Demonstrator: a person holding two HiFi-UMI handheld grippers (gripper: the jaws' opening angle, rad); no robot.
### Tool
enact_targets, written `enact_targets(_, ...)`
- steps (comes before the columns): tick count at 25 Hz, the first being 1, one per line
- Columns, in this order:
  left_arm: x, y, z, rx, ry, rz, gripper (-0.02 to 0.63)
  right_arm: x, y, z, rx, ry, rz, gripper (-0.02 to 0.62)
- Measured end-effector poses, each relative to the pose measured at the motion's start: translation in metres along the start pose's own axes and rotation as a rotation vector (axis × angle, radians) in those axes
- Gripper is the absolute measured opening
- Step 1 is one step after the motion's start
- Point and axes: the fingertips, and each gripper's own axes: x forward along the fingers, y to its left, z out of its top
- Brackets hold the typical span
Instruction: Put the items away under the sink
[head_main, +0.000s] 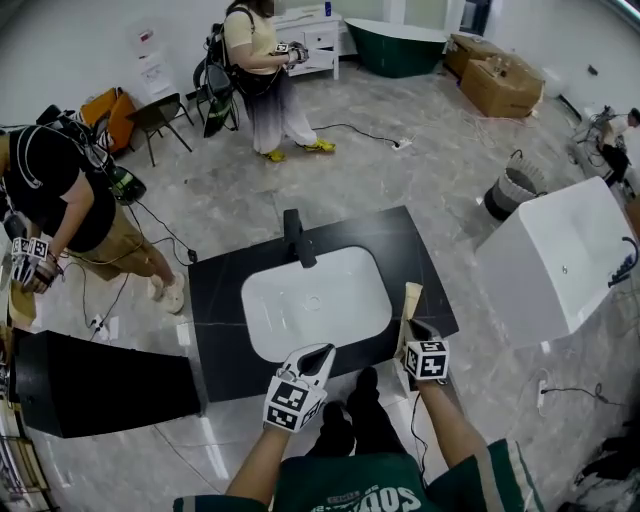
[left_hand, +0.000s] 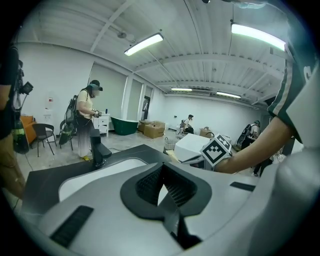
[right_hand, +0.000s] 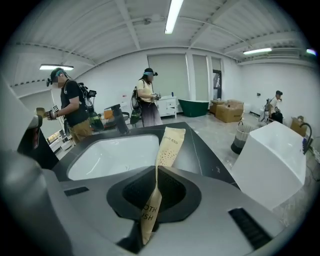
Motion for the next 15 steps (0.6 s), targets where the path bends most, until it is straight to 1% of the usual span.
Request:
enact_targets(3,-0.014,-0.014,-0.003,-0.001,-0.002,-0.004,0.009,-0.023,0.017,-0.005,-0.022,-0.018,0.026,0.048)
enact_targets(7,-0.026,-0.034,-0.004,-0.001,-0.017,0.007,0.009,-0.048,0.027,-0.015,-0.054,-0.028,0.056,0.048)
enact_targets(11,-0.039,-0.057,-0.011,-0.006,-0.024,0.027,0.009,-0.07,0.029,-0.036,-0.075,-0.027,0.085,0.048)
enact_targets(15,-0.049,-0.091,-0.02,-0.005,-0.03,0.069,0.009,-0.094,0.019,-0.06,-0.083,-0.029,0.116,0.048)
